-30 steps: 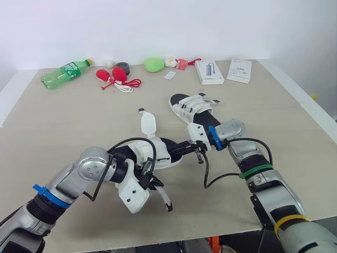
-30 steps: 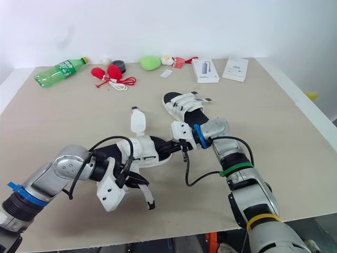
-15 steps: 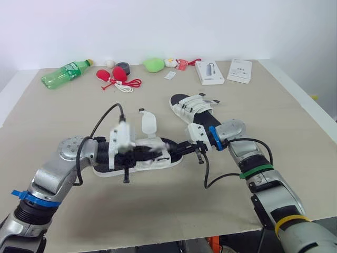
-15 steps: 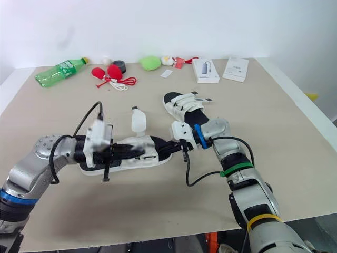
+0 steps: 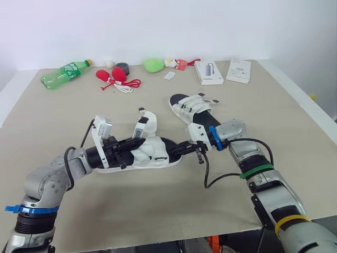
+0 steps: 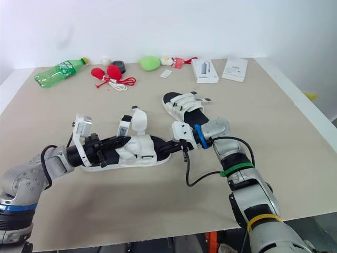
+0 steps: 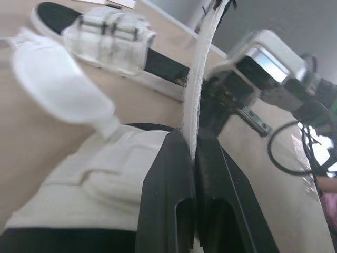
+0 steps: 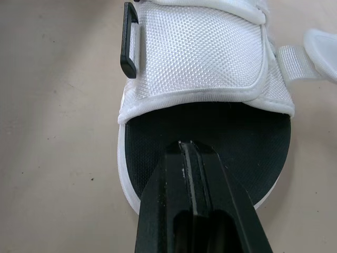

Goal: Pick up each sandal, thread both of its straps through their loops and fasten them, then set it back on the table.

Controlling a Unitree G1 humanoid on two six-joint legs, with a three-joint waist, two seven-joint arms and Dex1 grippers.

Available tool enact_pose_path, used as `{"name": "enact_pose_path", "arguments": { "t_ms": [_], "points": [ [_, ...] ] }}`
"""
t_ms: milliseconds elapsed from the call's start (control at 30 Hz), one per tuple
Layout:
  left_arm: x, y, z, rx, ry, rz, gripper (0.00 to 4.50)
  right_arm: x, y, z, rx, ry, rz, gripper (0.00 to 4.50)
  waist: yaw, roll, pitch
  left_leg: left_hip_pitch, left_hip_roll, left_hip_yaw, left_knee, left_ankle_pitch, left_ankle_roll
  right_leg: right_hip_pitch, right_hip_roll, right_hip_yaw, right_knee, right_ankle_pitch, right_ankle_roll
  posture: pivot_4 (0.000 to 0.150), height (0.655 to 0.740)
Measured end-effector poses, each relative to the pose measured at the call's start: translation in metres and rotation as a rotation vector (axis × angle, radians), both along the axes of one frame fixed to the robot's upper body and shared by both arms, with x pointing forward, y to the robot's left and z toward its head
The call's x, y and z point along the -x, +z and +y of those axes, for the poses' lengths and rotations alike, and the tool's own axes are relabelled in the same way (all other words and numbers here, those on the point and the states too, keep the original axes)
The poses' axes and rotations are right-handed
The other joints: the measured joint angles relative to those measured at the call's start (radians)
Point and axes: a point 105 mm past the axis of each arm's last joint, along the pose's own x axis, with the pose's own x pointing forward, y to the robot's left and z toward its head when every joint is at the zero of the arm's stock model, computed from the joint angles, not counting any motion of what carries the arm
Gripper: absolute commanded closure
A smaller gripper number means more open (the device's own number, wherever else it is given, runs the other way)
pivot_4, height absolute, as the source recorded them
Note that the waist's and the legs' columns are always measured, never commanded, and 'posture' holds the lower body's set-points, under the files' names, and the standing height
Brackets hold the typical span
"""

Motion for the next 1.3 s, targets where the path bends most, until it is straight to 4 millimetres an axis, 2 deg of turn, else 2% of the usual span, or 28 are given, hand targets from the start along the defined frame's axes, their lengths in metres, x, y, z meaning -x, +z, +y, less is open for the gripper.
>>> {"name": "enact_pose_path", "arguments": {
  "t_ms": [167,500,833,967,1300],
  "points": [
    [-0.007,-0.006,0.002,0.032,0.032,0.030,4.42,0.000,0.000,0.000,0.000,0.001,0.000,4.50,0.000,0.000,0.000,0.000,0.000,0.000,0.000,0.000,0.000,0.000,0.000,0.000,0.000,0.001,0.001,0.150,0.7400],
    [-0.029,0.010,-0.003,0.111,0.054,0.024,4.42,0.000,0.000,0.000,0.001,0.002,0.000,4.50,0.000,0.000,0.000,0.000,0.000,0.000,0.001,0.000,0.000,0.000,0.000,0.000,0.000,0.001,0.002,0.150,0.7400],
    [-0.021,0.016,-0.014,0.116,-0.060,0.029,4.42,0.000,0.000,-0.001,0.003,-0.005,0.000,4.50,0.000,0.000,0.000,-0.001,0.000,0.000,0.001,0.000,-0.001,0.000,0.000,0.000,0.000,0.001,0.002,0.150,0.7400],
    [-0.025,0.024,-0.019,0.101,-0.079,-0.001,4.42,-0.001,0.000,-0.002,0.004,-0.009,0.001,4.50,0.000,0.000,0.000,-0.001,0.000,0.000,0.001,0.000,-0.001,0.000,0.000,0.000,0.000,0.002,0.002,0.150,0.7400],
    [-0.047,-0.004,-0.011,0.023,0.003,0.050,4.42,0.002,-0.001,-0.001,0.000,-0.006,-0.005,4.50,0.000,0.000,0.000,-0.001,0.000,0.000,0.001,0.000,-0.001,0.000,0.000,0.000,0.000,0.001,0.002,0.150,0.7400]
  ]
}}
